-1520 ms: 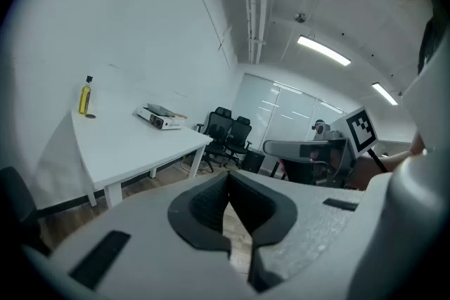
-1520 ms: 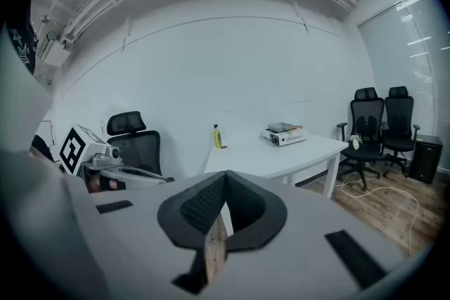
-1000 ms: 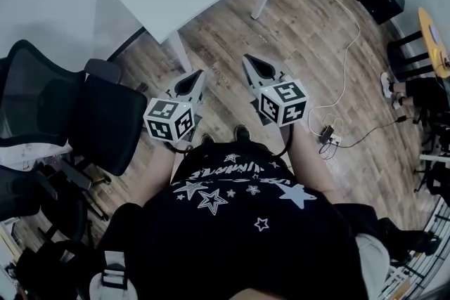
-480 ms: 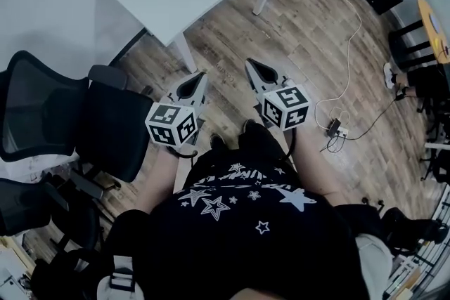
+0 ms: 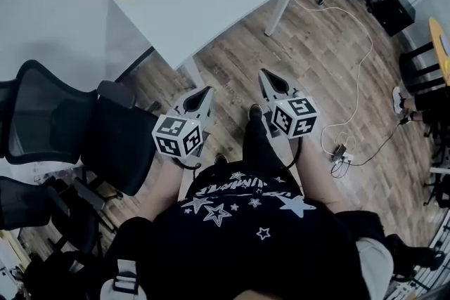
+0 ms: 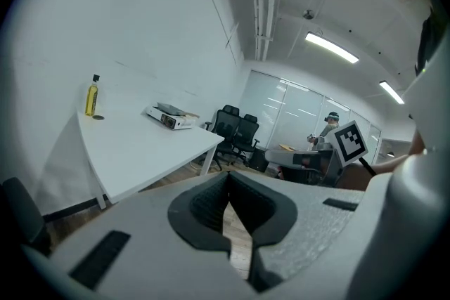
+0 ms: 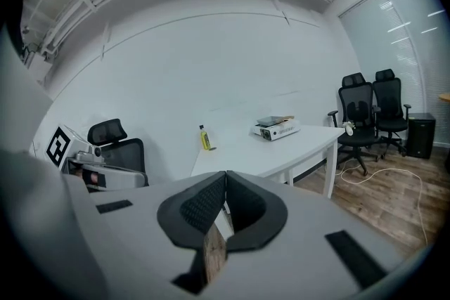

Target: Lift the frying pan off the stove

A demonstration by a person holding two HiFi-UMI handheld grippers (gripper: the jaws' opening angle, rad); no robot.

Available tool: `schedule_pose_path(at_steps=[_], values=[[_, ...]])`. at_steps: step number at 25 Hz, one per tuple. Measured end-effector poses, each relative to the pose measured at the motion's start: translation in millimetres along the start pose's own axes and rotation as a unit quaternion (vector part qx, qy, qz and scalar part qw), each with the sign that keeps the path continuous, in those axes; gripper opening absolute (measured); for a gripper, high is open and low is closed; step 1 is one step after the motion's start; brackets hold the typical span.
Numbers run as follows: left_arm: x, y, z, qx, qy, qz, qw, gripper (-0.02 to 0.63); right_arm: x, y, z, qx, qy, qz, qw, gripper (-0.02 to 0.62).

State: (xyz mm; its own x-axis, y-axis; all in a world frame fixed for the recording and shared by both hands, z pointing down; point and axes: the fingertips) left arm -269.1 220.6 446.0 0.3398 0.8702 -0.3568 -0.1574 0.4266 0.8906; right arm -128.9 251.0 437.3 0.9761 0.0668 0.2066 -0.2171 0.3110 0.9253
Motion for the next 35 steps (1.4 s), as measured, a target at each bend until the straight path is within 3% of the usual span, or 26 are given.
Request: schedule_pose_path(at_steps=[15, 21, 35], values=[[-58.7, -90.3, 172.1, 0.022, -0.074, -0.007, 0.997, 0.008, 164.1, -96.5, 137.7, 0.003, -0.055, -0.006, 0.998, 0.008], [-72.2, -111.9, 228.2, 0.029, -0.09, -0.012, 0.9955, 0.008, 217.7, -111.2, 172.4, -0.01, -0.066, 0.004, 0.998, 0.008], [-115.3, -133.7, 267.7, 0.039, -0.117, -0.049, 0.9911, 0.008, 256.9, -119.2, 248.7, -0.048, -0.071, 0.051, 0.995, 0.008]])
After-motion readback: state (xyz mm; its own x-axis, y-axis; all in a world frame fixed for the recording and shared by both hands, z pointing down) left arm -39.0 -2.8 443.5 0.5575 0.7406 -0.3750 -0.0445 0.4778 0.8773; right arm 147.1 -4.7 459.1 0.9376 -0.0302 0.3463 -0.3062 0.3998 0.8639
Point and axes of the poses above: the fingertips, and each gripper's own axes: z forward along the fingers, x to its right, y out of its underside, and after that the axes turned 4 degrees about y, right-handed
